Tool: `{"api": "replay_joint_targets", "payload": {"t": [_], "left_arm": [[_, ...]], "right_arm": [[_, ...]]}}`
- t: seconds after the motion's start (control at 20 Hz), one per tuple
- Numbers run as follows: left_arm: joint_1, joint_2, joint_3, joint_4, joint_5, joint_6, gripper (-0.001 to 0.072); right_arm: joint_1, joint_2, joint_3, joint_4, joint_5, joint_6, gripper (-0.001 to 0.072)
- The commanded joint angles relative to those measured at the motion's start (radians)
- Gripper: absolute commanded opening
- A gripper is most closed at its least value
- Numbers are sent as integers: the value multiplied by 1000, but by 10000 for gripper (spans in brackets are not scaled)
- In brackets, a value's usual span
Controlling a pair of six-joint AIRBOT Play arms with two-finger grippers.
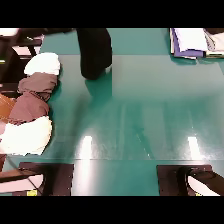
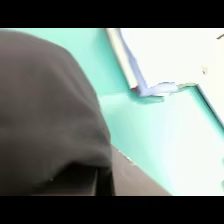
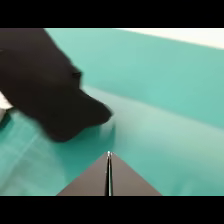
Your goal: Fold the shirts.
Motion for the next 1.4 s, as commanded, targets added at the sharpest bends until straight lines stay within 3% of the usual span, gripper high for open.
{"api": "replay_joint_targets", "payload": {"t": [0.0,0.15,0.35,0.4,0.45,0.6,0.8,0.95,1.1,1.25,1.35], "left_arm": [[-58,203,24,239,-183,-8,25],[-193,227,11,340,-335,-60,25],[-416,207,-163,340,-324,-56,30],[-463,194,-214,340,-312,-55,216],[-501,178,-264,339,-282,-57,585],[-500,141,-317,362,-211,-62,603],[-301,131,-328,407,-205,-152,602],[-197,100,-437,393,-212,-164,602],[-187,27,-570,302,-198,-157,603],[-188,-65,-619,66,-195,-43,603],[-198,-114,-619,6,-172,-36,603]], "right_arm": [[1,0,106,-18,49,0,18],[1,0,144,-16,79,0,18],[1,0,153,-14,152,1,18],[1,0,153,-14,173,1,18],[1,0,153,-15,194,7,18],[1,0,153,-15,214,11,18],[1,0,153,-14,222,11,18],[1,-1,153,-14,236,11,18],[1,-1,153,-14,239,11,18],[1,-3,151,-14,244,11,18],[1,-3,151,-14,245,11,18]]}}
